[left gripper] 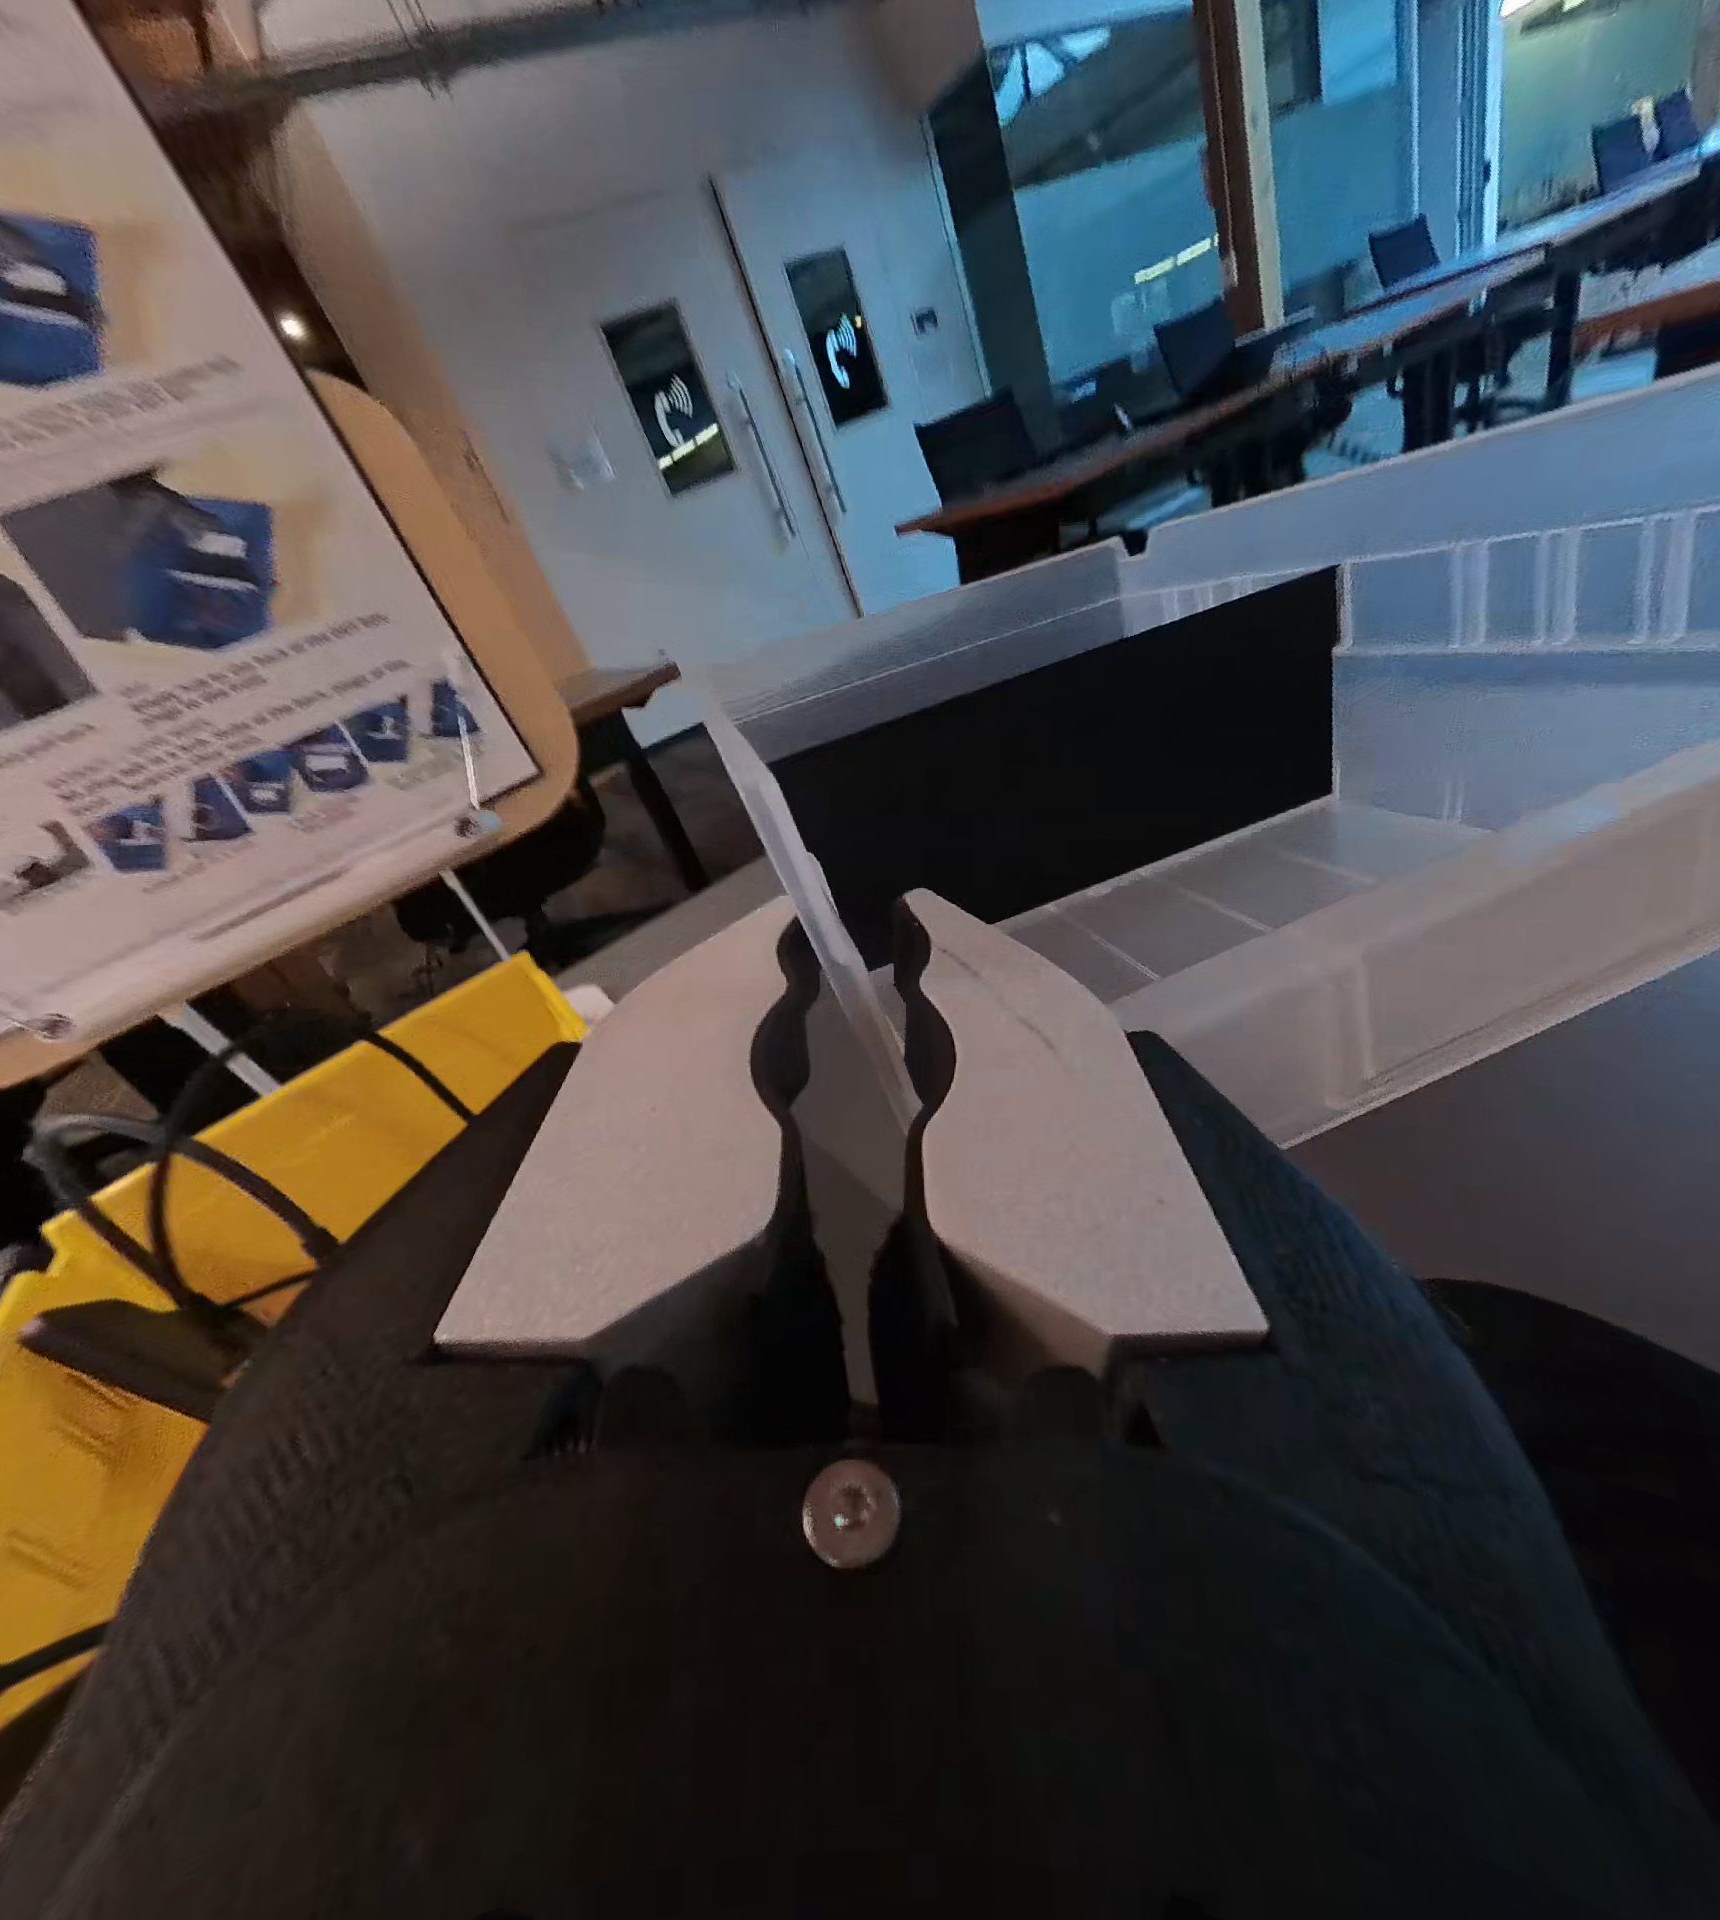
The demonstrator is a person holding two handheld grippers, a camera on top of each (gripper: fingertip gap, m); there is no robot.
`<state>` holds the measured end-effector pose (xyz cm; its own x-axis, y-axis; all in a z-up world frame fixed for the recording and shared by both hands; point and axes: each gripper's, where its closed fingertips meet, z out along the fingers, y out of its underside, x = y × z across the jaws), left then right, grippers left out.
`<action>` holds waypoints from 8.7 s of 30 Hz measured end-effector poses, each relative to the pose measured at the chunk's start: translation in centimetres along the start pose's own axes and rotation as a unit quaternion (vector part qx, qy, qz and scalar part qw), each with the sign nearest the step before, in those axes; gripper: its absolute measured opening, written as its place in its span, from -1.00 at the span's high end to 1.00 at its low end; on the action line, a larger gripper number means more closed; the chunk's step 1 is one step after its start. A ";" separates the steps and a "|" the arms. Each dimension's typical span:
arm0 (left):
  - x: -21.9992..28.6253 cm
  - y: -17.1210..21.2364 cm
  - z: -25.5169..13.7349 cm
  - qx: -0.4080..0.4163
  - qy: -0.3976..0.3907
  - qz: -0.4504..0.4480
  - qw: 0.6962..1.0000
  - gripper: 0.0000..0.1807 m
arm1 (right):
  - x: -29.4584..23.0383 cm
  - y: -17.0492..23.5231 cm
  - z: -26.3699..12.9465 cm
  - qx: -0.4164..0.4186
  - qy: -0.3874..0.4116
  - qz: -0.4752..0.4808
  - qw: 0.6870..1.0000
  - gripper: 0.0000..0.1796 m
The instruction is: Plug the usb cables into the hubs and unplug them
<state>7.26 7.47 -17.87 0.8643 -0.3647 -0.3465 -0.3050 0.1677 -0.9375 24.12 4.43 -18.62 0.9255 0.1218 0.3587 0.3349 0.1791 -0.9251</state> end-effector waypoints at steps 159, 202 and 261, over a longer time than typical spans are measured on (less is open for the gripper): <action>-19.6 -8.5 -13.5 0.061 0.028 0.404 0.912 0.39 | -19.2 -8.6 -0.6 0.295 -0.307 0.138 0.894 0.17; -2.6 -8.5 -15.5 0.203 0.429 0.169 0.864 -0.04 | -20.1 -11.1 -4.7 0.334 -0.372 0.187 0.845 0.81; -0.3 0.5 -19.5 0.222 0.532 -0.203 0.792 0.38 | -27.3 -10.9 -7.5 0.219 -0.594 0.280 0.722 0.81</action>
<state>-0.97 -10.18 -18.83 -0.0424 -0.9964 -0.0737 0.2861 0.0586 -0.9564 -3.47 -8.19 -19.30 0.0019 0.9993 0.0383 -0.3614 0.0364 -0.9317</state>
